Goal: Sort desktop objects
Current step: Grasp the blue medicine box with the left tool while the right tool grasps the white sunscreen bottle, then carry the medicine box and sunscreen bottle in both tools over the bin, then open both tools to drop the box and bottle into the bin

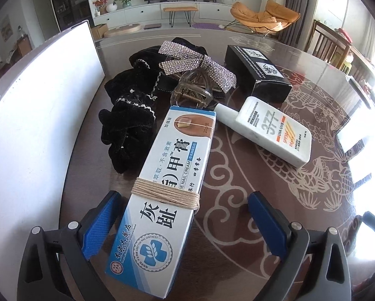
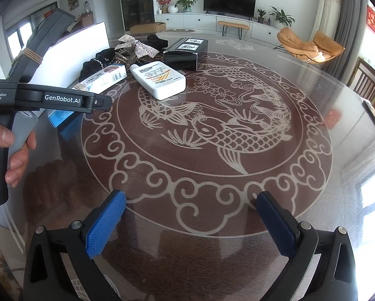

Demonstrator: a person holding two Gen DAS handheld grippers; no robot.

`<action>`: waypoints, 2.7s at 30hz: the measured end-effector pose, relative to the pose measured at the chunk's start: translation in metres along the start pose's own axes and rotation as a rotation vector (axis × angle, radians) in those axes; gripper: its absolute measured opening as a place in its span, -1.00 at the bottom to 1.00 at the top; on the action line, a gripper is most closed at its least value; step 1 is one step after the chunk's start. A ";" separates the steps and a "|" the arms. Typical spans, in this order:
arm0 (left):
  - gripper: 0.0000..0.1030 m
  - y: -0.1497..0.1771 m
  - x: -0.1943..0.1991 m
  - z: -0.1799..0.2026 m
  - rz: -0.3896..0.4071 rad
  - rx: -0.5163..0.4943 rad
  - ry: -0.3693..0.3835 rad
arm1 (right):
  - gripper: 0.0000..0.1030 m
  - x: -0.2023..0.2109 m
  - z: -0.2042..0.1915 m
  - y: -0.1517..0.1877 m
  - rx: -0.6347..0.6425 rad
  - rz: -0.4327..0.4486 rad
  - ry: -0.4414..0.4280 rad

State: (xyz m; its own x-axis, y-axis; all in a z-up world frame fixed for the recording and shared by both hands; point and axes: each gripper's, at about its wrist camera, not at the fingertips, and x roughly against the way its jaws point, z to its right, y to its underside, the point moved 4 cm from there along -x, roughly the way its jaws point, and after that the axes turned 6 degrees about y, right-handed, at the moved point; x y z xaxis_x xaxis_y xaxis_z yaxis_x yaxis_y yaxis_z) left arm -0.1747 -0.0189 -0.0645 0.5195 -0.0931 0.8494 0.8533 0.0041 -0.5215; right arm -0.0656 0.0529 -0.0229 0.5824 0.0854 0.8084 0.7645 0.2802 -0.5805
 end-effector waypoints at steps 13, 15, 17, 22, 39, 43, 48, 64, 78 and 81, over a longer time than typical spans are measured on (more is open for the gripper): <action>-0.15 0.077 0.059 -0.005 0.074 -0.035 0.028 | 1.00 -0.001 0.000 -0.001 0.000 -0.002 -0.004; -0.15 0.089 0.067 -0.004 0.081 -0.035 0.033 | 1.00 -0.002 -0.001 -0.007 0.021 -0.012 -0.039; -0.15 0.096 0.071 -0.003 0.089 -0.029 0.033 | 0.99 -0.009 -0.010 -0.024 0.097 -0.024 -0.075; -0.15 0.105 0.074 0.000 0.115 -0.035 0.030 | 0.99 -0.046 -0.039 -0.088 0.268 -0.084 -0.037; -0.15 0.107 0.079 -0.007 0.139 -0.007 0.061 | 0.00 -0.054 -0.054 -0.115 0.172 -0.139 -0.148; -0.15 0.113 0.093 -0.008 0.152 0.055 0.118 | 0.00 -0.015 -0.045 -0.099 0.122 -0.118 -0.185; -0.15 0.112 0.132 -0.003 0.205 0.093 0.170 | 0.00 0.021 -0.034 -0.090 0.039 -0.110 -0.229; -0.15 0.095 0.267 -0.182 0.373 0.311 0.001 | 0.00 0.113 -0.215 -0.184 0.087 0.119 -0.519; 0.42 0.138 0.192 -0.256 0.127 0.495 -0.111 | 0.59 0.065 -0.342 -0.150 0.255 0.013 -0.456; 0.62 0.138 0.199 -0.247 0.170 0.488 -0.118 | 0.71 0.072 -0.328 -0.143 0.243 0.058 -0.458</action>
State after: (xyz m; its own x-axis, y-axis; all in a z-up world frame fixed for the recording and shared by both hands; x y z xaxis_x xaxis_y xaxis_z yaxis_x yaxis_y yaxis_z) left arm 0.0355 -0.2826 0.0126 0.6300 0.0621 0.7741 0.6636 0.4748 -0.5781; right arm -0.0421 -0.2944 0.0865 0.3997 0.5014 0.7674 0.6171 0.4719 -0.6297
